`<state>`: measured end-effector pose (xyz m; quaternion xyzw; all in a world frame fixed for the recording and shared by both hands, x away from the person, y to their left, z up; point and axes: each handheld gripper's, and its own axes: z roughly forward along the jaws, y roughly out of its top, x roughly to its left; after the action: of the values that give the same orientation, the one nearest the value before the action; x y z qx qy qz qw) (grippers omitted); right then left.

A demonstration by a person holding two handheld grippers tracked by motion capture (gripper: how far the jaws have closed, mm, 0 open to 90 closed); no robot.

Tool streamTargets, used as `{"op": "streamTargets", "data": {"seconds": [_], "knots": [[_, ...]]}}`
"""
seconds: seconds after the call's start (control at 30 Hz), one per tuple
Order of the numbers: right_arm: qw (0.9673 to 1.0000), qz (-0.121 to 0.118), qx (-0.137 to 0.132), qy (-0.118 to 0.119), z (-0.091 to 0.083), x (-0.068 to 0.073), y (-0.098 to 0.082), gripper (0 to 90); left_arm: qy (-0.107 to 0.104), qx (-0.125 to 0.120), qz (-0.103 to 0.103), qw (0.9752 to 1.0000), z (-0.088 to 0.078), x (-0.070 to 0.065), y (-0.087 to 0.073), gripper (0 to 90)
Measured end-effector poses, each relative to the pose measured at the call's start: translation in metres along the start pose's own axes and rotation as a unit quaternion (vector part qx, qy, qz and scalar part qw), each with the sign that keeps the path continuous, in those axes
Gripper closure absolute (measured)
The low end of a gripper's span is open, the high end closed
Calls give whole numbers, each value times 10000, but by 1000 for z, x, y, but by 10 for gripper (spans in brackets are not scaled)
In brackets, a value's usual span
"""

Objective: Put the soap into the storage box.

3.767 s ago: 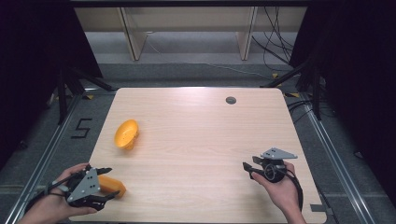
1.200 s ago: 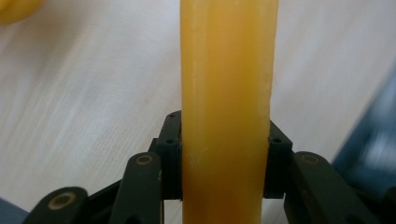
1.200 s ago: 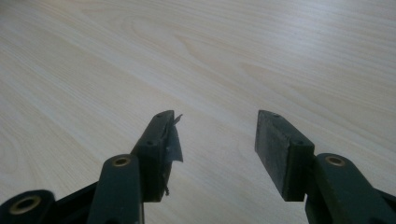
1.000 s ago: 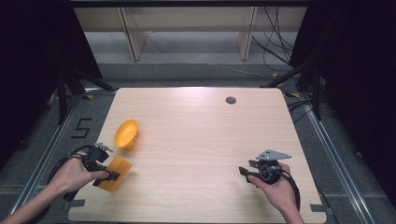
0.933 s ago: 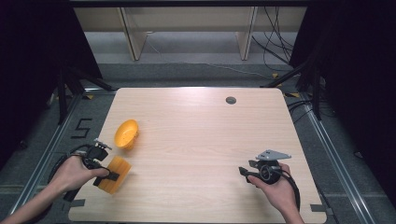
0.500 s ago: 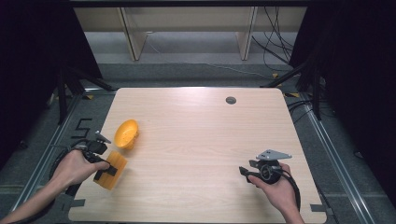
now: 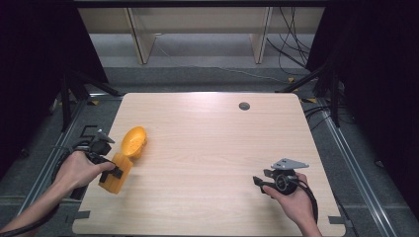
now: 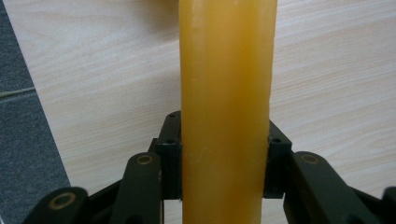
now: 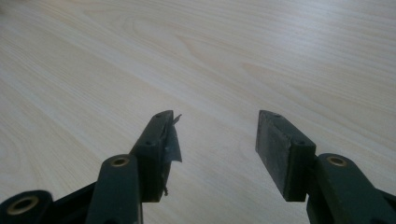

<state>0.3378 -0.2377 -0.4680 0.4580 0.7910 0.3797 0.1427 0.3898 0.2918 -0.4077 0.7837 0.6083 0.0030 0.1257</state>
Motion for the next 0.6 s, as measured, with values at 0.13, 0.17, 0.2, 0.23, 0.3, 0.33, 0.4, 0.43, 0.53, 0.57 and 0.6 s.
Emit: {"op": "streamTargets", "data": {"seconds": [0.13, 0.17, 0.2, 0.23, 0.3, 0.33, 0.4, 0.43, 0.53, 0.57, 0.6], "knots": [[10000, 26, 10, 1, 0, 0, 0, 477, -35, -73, -141, 9999, 1, 0, 1, 605], [10000, -37, 13, -47, 0, -1, 0, 477, -2, -71, -11, 10000, -1, 2, 3, 605], [9999, 108, 40, 11, 0, 2, 0, 477, -28, -86, -259, 9996, -1, -1, 2, 605], [10000, 2, 5, 4, 0, 0, 0, 476, -4, -60, -136, 9999, -2, 1, 3, 605], [10000, 4, 5, 1, 0, 0, 0, 476, 14, -16, 64, 10000, -3, 4, 4, 605], [10000, 0, 0, -2, 0, 0, 0, 476, 14, -94, -86, 9999, -3, 2, 5, 606], [10000, 3, 6, -11, 0, 0, 0, 476, -15, -105, -245, 9996, -3, 0, 5, 606], [10000, 5, 6, -11, 0, 0, 0, 476, -9, -115, -275, 9996, -2, 0, 5, 605], [10000, 55, 16, 59, 0, 0, 0, 476, -4, -80, -249, 9997, -1, 1, 5, 605], [10000, 25, -13, 24, 0, -1, 0, 476, 1, -93, -156, 9998, -1, 3, 5, 605], [10000, -36, 8, -50, -1, -1, 0, 476, 21, -90, -85, 9999, -1, 4, 6, 605]]}}
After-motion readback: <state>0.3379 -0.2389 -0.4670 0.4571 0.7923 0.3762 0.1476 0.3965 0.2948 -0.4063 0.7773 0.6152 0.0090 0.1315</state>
